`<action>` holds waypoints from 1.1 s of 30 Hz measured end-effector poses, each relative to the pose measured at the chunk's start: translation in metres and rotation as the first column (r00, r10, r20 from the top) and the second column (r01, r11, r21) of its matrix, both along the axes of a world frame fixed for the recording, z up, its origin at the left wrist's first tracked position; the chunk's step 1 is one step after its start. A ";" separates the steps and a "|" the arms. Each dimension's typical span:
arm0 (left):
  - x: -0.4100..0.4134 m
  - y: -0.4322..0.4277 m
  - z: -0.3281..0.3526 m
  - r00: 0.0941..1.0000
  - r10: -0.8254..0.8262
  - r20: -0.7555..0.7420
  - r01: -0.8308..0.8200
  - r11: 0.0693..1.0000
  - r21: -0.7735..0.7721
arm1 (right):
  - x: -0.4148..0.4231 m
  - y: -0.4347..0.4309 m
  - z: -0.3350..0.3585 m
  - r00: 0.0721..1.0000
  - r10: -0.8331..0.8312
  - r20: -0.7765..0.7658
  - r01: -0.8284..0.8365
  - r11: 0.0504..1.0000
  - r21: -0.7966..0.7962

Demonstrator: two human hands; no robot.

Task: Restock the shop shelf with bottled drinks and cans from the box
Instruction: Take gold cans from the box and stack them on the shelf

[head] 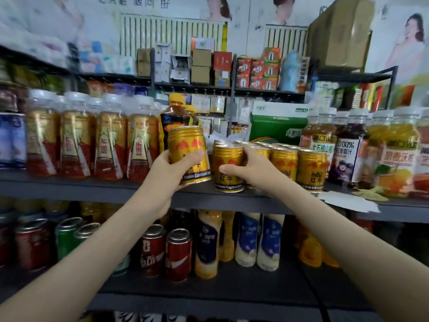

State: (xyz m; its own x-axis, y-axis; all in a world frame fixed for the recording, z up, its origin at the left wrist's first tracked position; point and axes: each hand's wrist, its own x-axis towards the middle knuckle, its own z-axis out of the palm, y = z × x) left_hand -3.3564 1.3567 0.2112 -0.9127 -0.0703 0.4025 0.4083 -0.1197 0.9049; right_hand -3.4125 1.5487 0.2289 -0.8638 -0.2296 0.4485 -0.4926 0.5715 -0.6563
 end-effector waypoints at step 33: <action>-0.052 0.092 0.079 0.954 -0.046 -0.297 -0.072 0.924 -0.376 | 0.007 0.062 0.106 0.928 0.365 -0.067 -0.371 0.917 -0.143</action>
